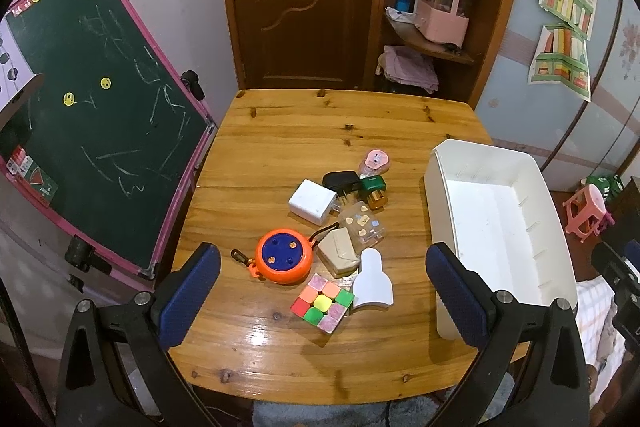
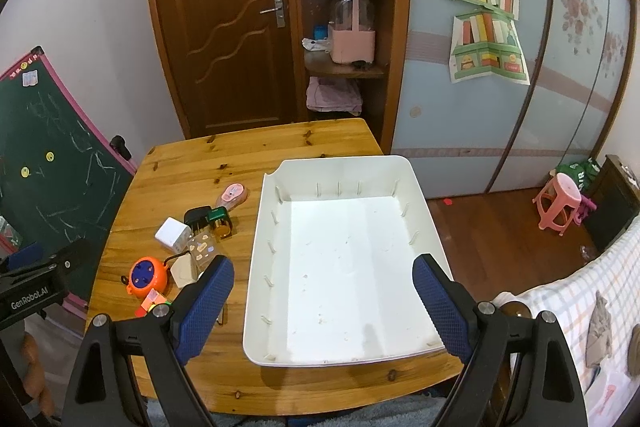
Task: Organize rigid objects
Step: 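Move the left tool toward the Rubik's cube on the table, then lower the left tool over the Rubik's cube and close on it, then carry the cube with the left tool into the white tray and release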
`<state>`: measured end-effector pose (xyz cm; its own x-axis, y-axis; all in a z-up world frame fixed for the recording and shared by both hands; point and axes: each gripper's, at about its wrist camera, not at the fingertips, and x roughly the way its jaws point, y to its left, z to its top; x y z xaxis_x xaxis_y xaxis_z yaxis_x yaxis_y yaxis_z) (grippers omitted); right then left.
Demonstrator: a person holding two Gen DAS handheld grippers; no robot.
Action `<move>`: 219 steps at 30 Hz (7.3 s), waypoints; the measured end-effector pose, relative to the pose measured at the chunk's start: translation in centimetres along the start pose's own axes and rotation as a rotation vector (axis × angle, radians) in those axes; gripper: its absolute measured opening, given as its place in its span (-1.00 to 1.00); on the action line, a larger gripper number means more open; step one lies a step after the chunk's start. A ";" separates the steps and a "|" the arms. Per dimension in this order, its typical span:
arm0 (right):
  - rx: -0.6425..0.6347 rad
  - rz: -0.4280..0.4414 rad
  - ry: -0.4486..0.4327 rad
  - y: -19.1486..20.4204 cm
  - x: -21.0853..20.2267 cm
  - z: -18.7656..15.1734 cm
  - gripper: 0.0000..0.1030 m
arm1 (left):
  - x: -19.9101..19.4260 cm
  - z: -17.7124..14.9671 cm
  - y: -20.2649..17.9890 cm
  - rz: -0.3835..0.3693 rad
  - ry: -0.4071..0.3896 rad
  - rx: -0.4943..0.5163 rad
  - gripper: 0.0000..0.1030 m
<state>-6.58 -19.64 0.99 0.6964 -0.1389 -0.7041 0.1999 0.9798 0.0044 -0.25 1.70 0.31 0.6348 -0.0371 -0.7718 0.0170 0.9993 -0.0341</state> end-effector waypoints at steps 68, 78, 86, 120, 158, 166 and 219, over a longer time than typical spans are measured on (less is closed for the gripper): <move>0.056 -0.075 0.156 -6.9 6.9 -3.2 0.78 | 5.8 -2.6 -1.4 0.027 0.107 0.105 0.99; 0.138 -0.122 0.220 -10.6 8.6 -4.2 0.78 | 9.3 -4.0 -0.6 0.081 0.201 0.138 0.99; 0.204 -0.203 0.257 -14.4 10.1 -5.5 0.78 | 11.6 -5.3 -0.2 0.117 0.271 0.165 0.99; 0.396 -0.065 0.485 -17.0 18.1 -9.2 -0.76 | 17.7 -7.3 -0.1 -0.025 0.463 0.280 0.57; 0.351 0.143 0.574 -19.3 19.8 -7.6 -0.81 | 12.3 -5.3 -0.7 -0.102 0.363 0.216 0.29; 0.332 0.123 0.536 -19.1 17.8 -6.7 -0.81 | 8.5 -3.8 -4.1 -0.199 0.298 0.266 0.29; 0.300 0.117 0.518 -18.0 17.1 -6.9 -0.85 | 16.9 -3.3 -21.3 -0.246 0.417 0.356 0.22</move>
<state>-3.02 -38.67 -16.05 0.3147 0.1291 -0.9404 0.3805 0.8905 0.2495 7.56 -20.27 -14.09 0.2246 -0.1958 -0.9546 0.4279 0.8999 -0.0839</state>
